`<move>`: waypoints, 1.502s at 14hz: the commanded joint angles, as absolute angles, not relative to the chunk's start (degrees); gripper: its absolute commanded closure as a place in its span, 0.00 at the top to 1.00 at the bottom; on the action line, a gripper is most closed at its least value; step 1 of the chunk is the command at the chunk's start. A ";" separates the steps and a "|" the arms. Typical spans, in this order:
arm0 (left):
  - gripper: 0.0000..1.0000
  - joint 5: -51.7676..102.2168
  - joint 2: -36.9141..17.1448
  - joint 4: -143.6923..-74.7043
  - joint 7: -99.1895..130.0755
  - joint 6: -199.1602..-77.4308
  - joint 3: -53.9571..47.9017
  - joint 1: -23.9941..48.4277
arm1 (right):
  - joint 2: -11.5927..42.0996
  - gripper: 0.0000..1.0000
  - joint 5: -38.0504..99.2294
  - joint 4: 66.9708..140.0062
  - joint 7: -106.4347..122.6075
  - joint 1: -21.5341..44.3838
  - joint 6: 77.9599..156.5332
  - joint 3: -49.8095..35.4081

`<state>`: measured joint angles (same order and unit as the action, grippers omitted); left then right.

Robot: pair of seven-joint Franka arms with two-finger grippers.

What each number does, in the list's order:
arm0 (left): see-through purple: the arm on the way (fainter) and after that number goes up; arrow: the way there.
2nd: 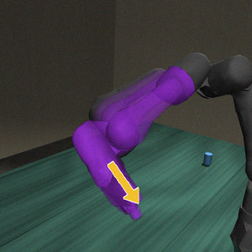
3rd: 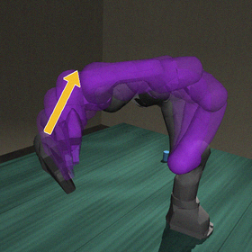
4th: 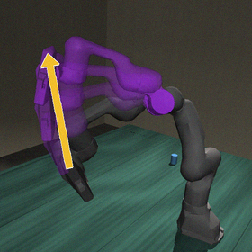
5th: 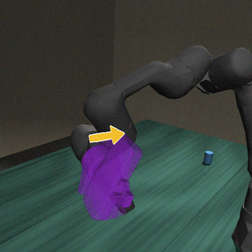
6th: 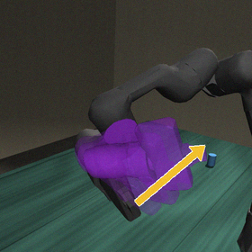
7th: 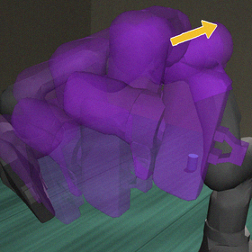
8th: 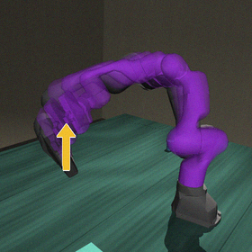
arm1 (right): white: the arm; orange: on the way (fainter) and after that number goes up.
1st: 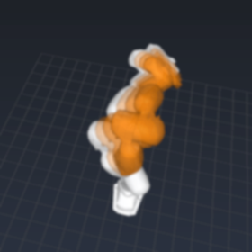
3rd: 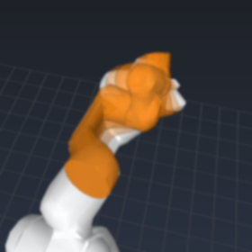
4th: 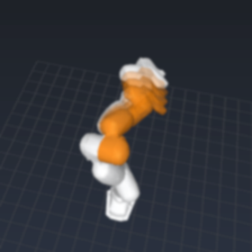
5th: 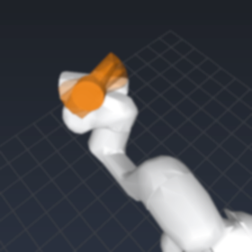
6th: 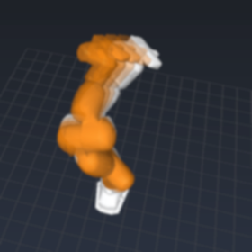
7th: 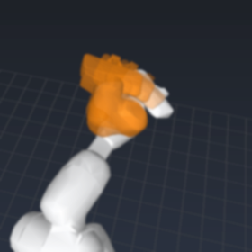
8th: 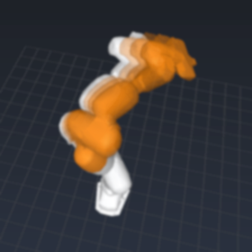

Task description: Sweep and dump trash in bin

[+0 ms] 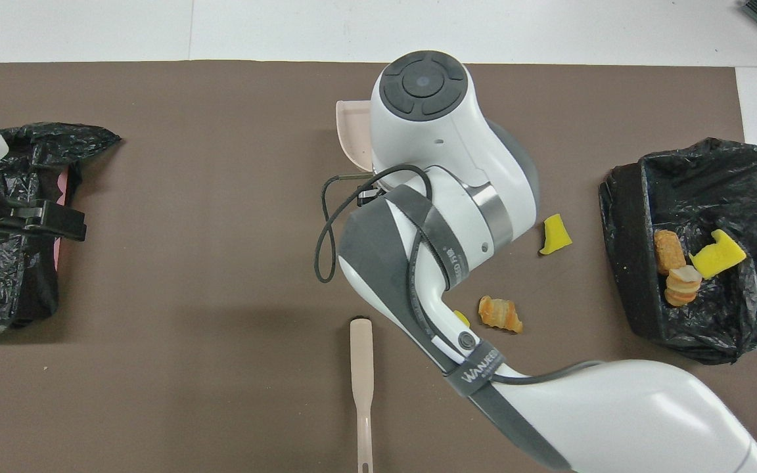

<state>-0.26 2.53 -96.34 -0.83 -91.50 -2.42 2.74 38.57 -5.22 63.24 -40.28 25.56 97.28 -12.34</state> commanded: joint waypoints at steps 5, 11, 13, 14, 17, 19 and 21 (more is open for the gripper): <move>1.00 0.53 6.33 -102.31 -0.79 -95.27 -2.37 2.90 | 42.80 0.00 -0.62 61.43 -43.42 27.86 100.80 -12.30; 1.00 2.64 1.59 -93.70 -0.09 -92.90 -2.29 2.02 | 42.10 0.00 0.35 66.17 -32.88 25.14 106.34 -12.39; 1.00 2.46 1.32 -93.86 -0.26 -93.42 -2.20 2.11 | 41.92 0.00 2.01 66.62 -32.61 24.79 106.44 -12.39; 1.00 2.29 1.32 -93.95 -0.52 -93.51 -2.20 2.20 | 41.66 0.07 2.28 66.88 -32.61 24.87 106.17 -12.31; 1.00 2.02 1.49 -94.39 -0.97 -93.34 -2.20 2.46 | 41.22 0.28 2.11 67.41 -31.38 24.70 105.03 -12.30; 1.00 2.02 1.76 -94.66 -0.97 -93.08 -2.20 2.37 | 40.78 0.52 1.32 67.50 -31.90 24.70 105.12 -12.22; 1.00 2.02 1.76 -94.75 -0.88 -92.99 -2.20 2.46 | 40.25 0.66 1.14 67.50 -31.99 24.70 105.90 -12.22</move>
<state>1.77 1.93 -95.50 -0.51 -94.12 -2.13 2.62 42.38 0.00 65.12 -33.58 25.32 104.86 -12.09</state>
